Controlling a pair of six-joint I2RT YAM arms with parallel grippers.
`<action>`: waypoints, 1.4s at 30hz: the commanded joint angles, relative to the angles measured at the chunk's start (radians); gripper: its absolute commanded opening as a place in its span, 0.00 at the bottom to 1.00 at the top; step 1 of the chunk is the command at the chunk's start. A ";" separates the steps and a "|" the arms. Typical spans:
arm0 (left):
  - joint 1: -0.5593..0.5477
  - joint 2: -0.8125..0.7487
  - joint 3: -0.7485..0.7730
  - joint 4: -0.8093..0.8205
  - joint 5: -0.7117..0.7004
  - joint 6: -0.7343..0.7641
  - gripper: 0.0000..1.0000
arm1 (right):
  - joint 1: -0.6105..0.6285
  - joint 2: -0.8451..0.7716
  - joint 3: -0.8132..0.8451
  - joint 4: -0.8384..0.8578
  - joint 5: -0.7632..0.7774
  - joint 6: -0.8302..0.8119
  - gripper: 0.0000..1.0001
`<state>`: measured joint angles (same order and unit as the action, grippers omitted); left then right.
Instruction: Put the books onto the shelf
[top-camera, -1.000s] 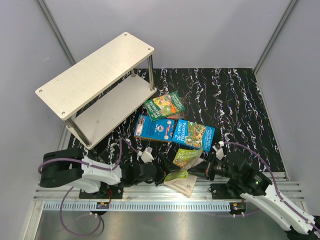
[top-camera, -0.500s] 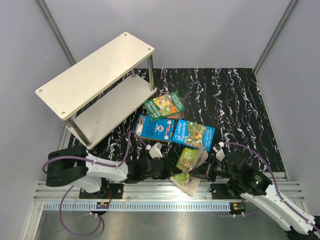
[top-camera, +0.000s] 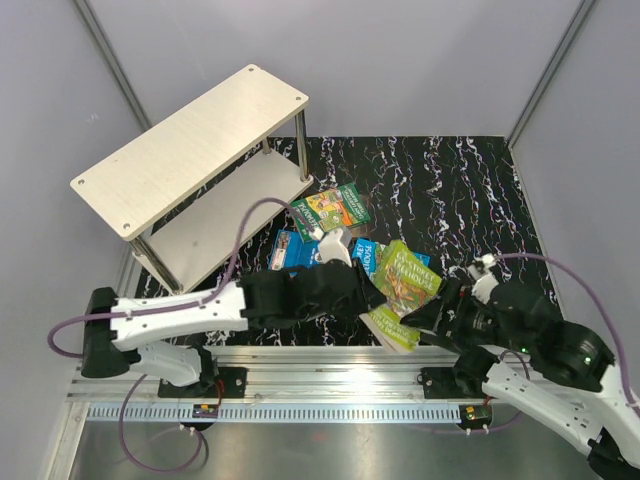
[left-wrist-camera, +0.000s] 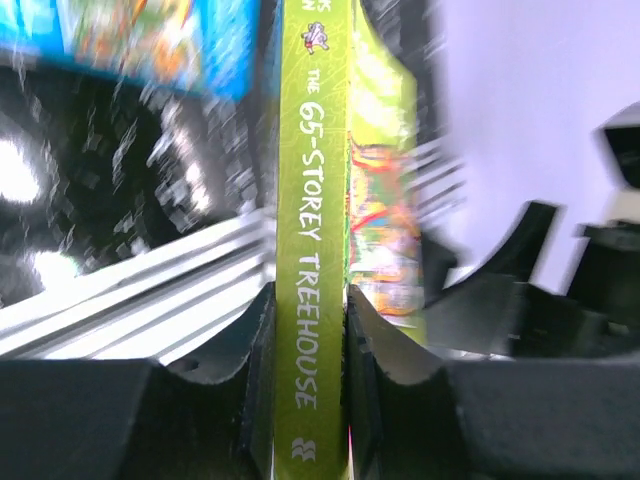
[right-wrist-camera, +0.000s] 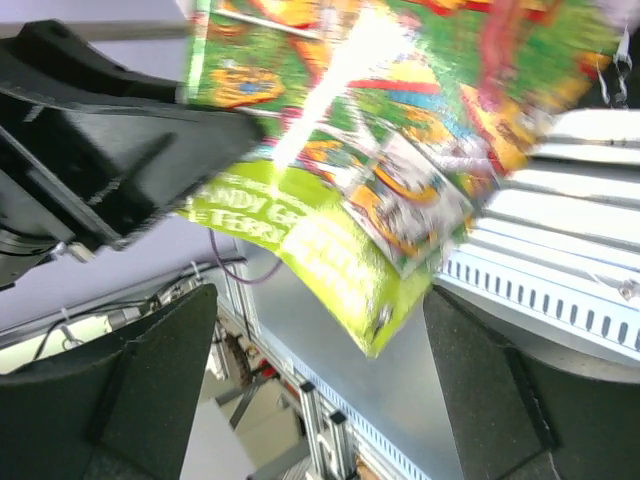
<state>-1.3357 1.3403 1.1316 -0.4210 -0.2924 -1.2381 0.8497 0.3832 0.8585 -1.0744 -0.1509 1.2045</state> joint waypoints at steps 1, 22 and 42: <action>0.019 -0.102 0.184 -0.143 -0.151 0.084 0.00 | 0.003 0.055 0.155 -0.107 0.145 -0.069 0.91; 0.491 -0.205 0.787 -0.602 -0.598 0.362 0.00 | 0.003 0.016 0.206 -0.114 0.113 -0.026 0.88; 1.007 -0.311 0.568 -0.788 -0.431 0.275 0.00 | 0.003 -0.023 0.132 -0.093 0.096 0.006 0.87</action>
<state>-0.3584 1.0405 1.7054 -1.1587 -0.6231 -0.9302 0.8501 0.3660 0.9939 -1.1938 -0.0540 1.1889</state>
